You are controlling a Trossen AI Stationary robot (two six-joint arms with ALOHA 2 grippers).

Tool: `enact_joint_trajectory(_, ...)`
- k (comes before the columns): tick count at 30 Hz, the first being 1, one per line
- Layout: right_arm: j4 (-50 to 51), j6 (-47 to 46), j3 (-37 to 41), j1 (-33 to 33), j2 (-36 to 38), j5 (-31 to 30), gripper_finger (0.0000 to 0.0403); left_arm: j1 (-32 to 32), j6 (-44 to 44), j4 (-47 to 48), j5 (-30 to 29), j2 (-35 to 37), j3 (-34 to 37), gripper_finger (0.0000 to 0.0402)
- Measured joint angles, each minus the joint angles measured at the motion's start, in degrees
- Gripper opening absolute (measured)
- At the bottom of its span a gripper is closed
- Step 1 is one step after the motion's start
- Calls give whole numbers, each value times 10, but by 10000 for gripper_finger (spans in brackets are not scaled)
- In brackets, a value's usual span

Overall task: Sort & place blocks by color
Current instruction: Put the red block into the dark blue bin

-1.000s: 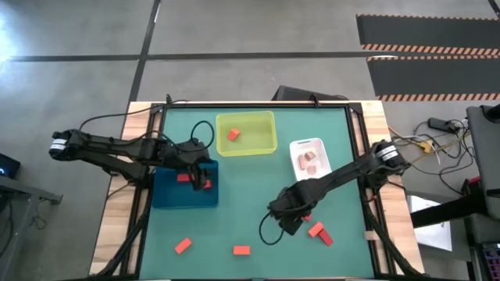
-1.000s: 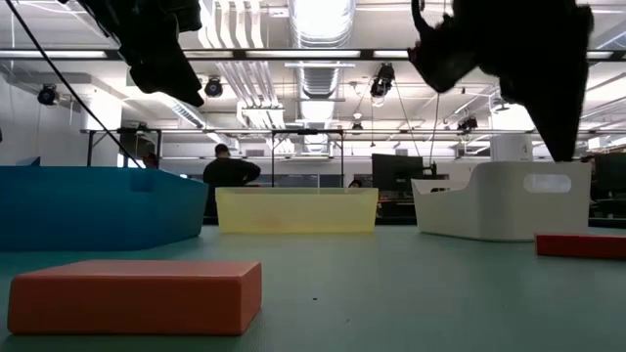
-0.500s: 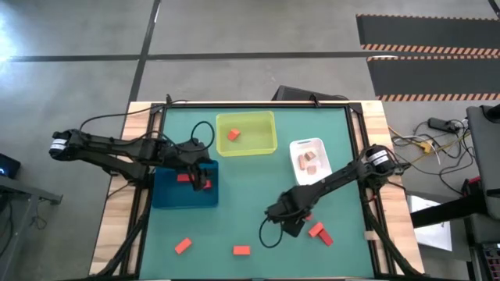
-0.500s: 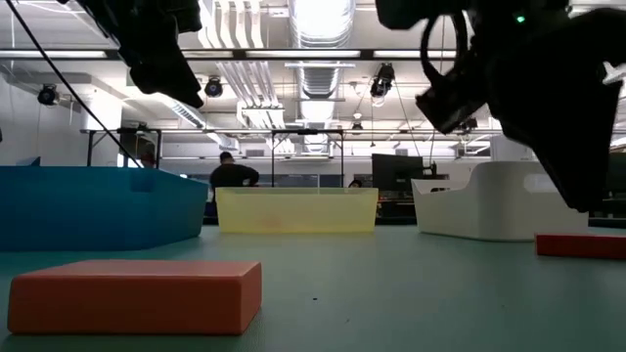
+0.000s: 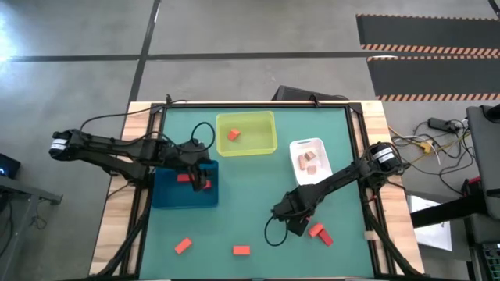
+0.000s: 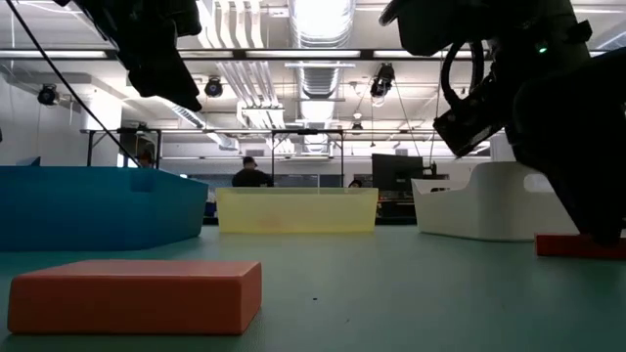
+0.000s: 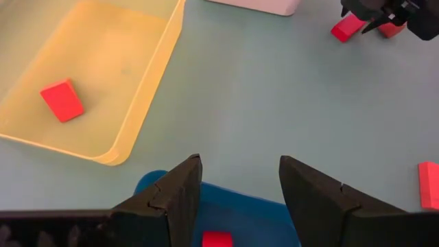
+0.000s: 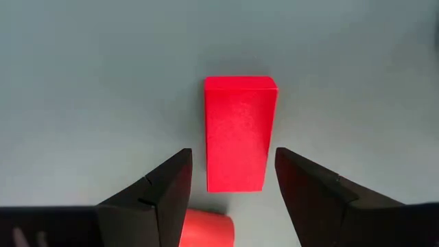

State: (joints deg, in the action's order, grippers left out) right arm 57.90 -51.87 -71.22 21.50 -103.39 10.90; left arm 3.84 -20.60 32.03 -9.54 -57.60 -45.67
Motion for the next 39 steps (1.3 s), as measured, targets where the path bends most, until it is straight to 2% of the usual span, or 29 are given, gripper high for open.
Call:
enact_joint_trajectory(9,-18,1,14,0,1,-9,195,0,0,0,0,-1,1,180)
enact_joint_trajectory(19,-38,-4,19,0,2,-5,110,0,-1,-1,0,-1,-4,180)
enact_joint_trajectory(26,-53,4,19,0,14,1,107,0,-1,-4,0,-1,-15,180)
enact_joint_trajectory(34,-47,-3,-4,-2,98,-8,107,0,-1,-31,0,3,-31,180)
enact_joint_trajectory(39,-67,-24,-21,-13,161,-83,107,0,-1,-92,1,3,-36,180)
